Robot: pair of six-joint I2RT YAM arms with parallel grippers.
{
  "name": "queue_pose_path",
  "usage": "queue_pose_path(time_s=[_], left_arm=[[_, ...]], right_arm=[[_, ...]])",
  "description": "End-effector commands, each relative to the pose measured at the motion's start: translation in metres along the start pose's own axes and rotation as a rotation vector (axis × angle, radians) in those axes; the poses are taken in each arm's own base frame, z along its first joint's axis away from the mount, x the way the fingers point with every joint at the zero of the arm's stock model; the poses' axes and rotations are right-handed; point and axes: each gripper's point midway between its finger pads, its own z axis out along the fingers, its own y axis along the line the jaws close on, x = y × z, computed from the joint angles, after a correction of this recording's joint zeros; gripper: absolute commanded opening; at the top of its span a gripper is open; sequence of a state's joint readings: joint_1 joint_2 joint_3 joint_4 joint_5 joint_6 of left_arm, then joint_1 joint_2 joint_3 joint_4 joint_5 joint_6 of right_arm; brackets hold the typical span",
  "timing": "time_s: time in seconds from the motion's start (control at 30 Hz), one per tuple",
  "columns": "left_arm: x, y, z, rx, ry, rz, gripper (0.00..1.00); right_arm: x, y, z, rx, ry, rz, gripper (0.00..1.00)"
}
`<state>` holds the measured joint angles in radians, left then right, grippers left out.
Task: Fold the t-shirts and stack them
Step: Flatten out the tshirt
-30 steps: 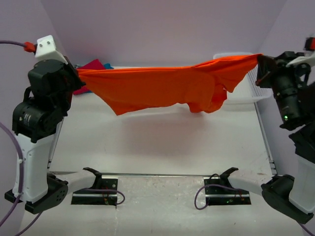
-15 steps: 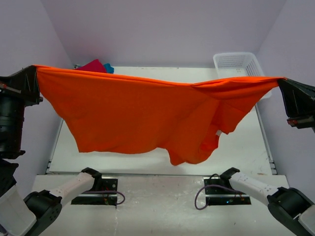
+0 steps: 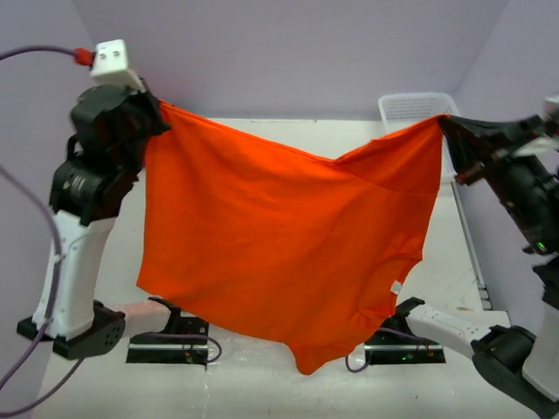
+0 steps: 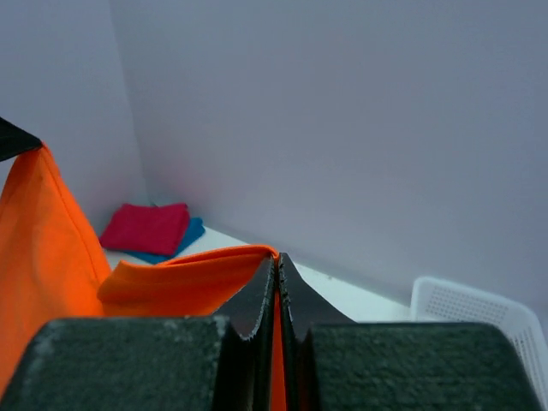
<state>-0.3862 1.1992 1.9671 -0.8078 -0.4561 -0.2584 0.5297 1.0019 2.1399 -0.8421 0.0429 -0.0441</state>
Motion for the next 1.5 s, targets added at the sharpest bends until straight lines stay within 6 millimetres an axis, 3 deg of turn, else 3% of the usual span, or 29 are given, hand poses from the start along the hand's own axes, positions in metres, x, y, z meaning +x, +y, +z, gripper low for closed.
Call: queue_pose_path(time_s=[0.0, 0.13, 0.17, 0.23, 0.27, 0.3, 0.33, 0.37, 0.4, 0.53, 0.67, 0.83, 0.93, 0.97, 1.03, 1.07, 1.1, 1.17, 1.2, 1.23, 1.27, 1.33, 1.37, 1.47], left_arm=[[0.038, -0.001, 0.044, -0.079, 0.088, 0.067, 0.00], [0.059, -0.015, 0.099, -0.102, 0.141, 0.114, 0.00], [0.059, -0.016, 0.109, -0.104, 0.138, 0.113, 0.00], [0.055, -0.018, 0.141, -0.089, 0.117, 0.099, 0.00], [0.054, -0.016, 0.152, -0.093, 0.108, 0.093, 0.00], [0.050, -0.016, 0.176, -0.084, 0.092, 0.083, 0.00], [0.048, -0.015, 0.187, -0.073, 0.085, 0.079, 0.00], [0.043, -0.008, 0.199, -0.083, 0.072, 0.072, 0.00], [0.035, -0.009, 0.217, -0.073, 0.043, 0.084, 0.00], [0.005, -0.002, 0.233, -0.052, -0.075, 0.100, 0.00], [-0.014, 0.010, 0.227, -0.050, -0.140, 0.093, 0.00], [-0.017, 0.009, 0.206, -0.028, -0.126, 0.080, 0.00], [-0.017, 0.013, 0.182, -0.034, -0.100, 0.055, 0.00], [-0.018, 0.014, 0.167, -0.031, -0.083, 0.037, 0.00], [-0.017, 0.014, 0.150, -0.016, -0.067, 0.027, 0.00], [-0.009, 0.015, 0.143, -0.012, -0.037, 0.026, 0.00], [-0.022, 0.013, 0.120, 0.011, -0.062, 0.012, 0.00], [-0.021, 0.013, 0.099, 0.027, -0.051, 0.005, 0.00], [-0.037, 0.013, 0.073, 0.044, -0.092, -0.004, 0.00], [-0.042, 0.013, 0.061, 0.050, -0.104, -0.009, 0.00], [-0.055, 0.015, 0.036, 0.059, -0.142, -0.015, 0.00], [-0.069, 0.017, 0.011, 0.068, -0.189, -0.022, 0.00], [-0.081, 0.019, -0.011, 0.074, -0.233, -0.026, 0.00], [-0.102, 0.023, -0.048, 0.079, -0.306, -0.040, 0.00]], right_arm=[[0.037, -0.026, 0.067, 0.149, 0.108, -0.080, 0.00], [0.049, -0.039, 0.113, 0.205, 0.139, -0.123, 0.00], [0.050, -0.041, 0.134, 0.212, 0.128, -0.126, 0.00], [0.052, -0.056, 0.154, 0.262, 0.125, -0.142, 0.00], [0.039, -0.060, 0.162, 0.276, 0.081, -0.145, 0.00], [0.060, -0.069, 0.187, 0.297, 0.123, -0.169, 0.00], [0.064, -0.075, 0.197, 0.309, 0.126, -0.184, 0.00], [0.054, -0.083, 0.203, 0.333, 0.090, -0.196, 0.00], [0.072, -0.090, 0.222, 0.343, 0.118, -0.217, 0.00], [0.076, -0.106, 0.241, 0.372, 0.095, -0.269, 0.00], [0.065, -0.112, 0.237, 0.396, 0.069, -0.283, 0.00], [0.040, -0.102, 0.207, 0.375, 0.043, -0.269, 0.00], [0.018, -0.086, 0.172, 0.351, 0.017, -0.282, 0.00], [0.005, -0.079, 0.151, 0.350, -0.005, -0.279, 0.00], [-0.007, -0.071, 0.129, 0.342, -0.023, -0.269, 0.00], [-0.019, -0.059, 0.109, 0.310, -0.048, -0.254, 0.00], [-0.024, -0.059, 0.098, 0.326, -0.052, -0.257, 0.00], [-0.031, -0.045, 0.079, 0.275, -0.066, -0.237, 0.00], [-0.043, -0.047, 0.057, 0.282, -0.099, -0.219, 0.00], [-0.048, -0.046, 0.047, 0.272, -0.110, -0.206, 0.00], [-0.050, -0.042, 0.038, 0.244, -0.113, -0.188, 0.00], [-0.060, -0.044, 0.014, 0.225, -0.150, -0.143, 0.00], [-0.060, -0.042, 0.007, 0.204, -0.151, -0.132, 0.00], [-0.069, -0.033, -0.015, 0.127, -0.189, -0.086, 0.00]])
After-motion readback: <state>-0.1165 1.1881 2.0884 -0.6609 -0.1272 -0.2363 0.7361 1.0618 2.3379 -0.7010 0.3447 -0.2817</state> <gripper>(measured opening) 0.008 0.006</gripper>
